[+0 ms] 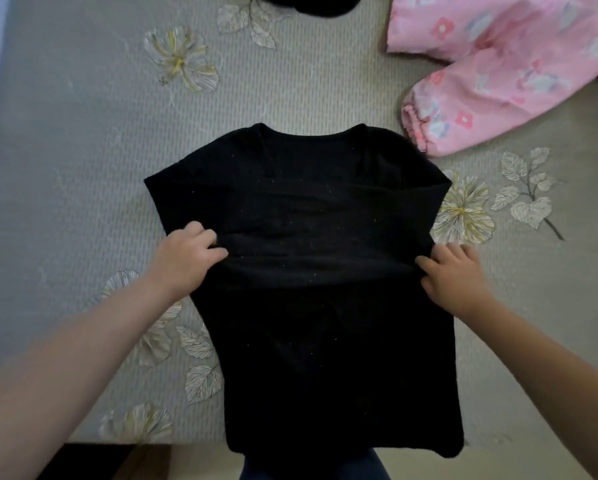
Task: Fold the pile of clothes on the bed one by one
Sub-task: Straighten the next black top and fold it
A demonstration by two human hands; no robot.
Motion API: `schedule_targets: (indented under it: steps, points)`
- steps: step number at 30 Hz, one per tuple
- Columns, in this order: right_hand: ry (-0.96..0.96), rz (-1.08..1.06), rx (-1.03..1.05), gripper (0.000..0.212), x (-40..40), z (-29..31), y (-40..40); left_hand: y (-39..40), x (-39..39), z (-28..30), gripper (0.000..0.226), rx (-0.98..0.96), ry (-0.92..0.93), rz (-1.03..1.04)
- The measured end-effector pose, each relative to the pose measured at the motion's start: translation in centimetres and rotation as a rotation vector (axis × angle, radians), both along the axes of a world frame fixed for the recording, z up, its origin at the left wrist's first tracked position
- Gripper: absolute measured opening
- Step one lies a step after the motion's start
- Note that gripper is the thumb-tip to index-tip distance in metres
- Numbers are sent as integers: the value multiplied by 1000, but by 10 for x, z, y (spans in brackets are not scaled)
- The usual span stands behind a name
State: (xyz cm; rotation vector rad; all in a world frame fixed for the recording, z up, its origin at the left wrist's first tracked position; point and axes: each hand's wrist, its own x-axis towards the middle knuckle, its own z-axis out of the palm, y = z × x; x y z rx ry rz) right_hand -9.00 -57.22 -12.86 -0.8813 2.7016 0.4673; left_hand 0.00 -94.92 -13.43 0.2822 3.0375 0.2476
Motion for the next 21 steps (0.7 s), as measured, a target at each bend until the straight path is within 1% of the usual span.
schedule_targets:
  steps: [1,2,3,4,5,6,8,9,10,11,12,13,14,15,16,17,19,20,21]
  points:
    - [-197,-13,172,37,2,-1,-5,-6,1,0,30,-123,-42,-134]
    - [-345,-67,284,43,1,-2,-9,-6,1,-1,35,-197,-191,-156]
    - [-417,-153,312,43,-4,-3,-11,-6,1,-9,43,-235,-356,-85]
    - [-438,-276,263,37,-10,-2,-15,-4,2,-14,48,-223,-514,26]
    - [-407,-401,153,30,-19,0,-19,-1,1,-15,49,-120,-630,153]
    - [-324,-483,42,24,-27,0,-21,3,-1,-16,46,44,-671,282]
    - [-87,-503,-155,24,-44,0,-24,10,-2,-20,37,380,-632,524]
    - [-11,-463,-240,30,-54,-1,-23,10,-2,-22,34,509,-616,618]
    - [25,-412,-290,38,-63,-3,-23,9,-1,-21,37,624,-616,702]
    - [0,-381,-279,45,-74,-4,-24,8,0,-19,44,734,-650,782]
    - [-46,-377,-225,48,-85,-5,-24,7,2,-19,52,730,-694,808]
    - [-108,-380,-143,47,-92,-6,-23,6,4,-18,54,648,-743,784]
    - [-158,-367,-76,43,-99,-8,-22,6,6,-16,48,551,-764,731]
    - [-180,-346,-37,38,-103,-10,-21,4,6,-16,34,501,-742,682]
    - [-177,-342,-30,33,-105,-11,-22,5,4,-12,17,523,-706,666]
    - [-156,-346,-57,31,-107,-10,-24,4,1,-5,7,600,-678,679]
    - [-99,-362,-130,31,-112,-7,-28,-3,-6,5,15,836,-646,785]
    - [-76,-367,-141,37,-117,-2,-31,-8,-11,10,17,946,-641,837]
    - [-52,-353,-127,42,-123,3,-32,-14,-17,14,17,1002,-653,858]
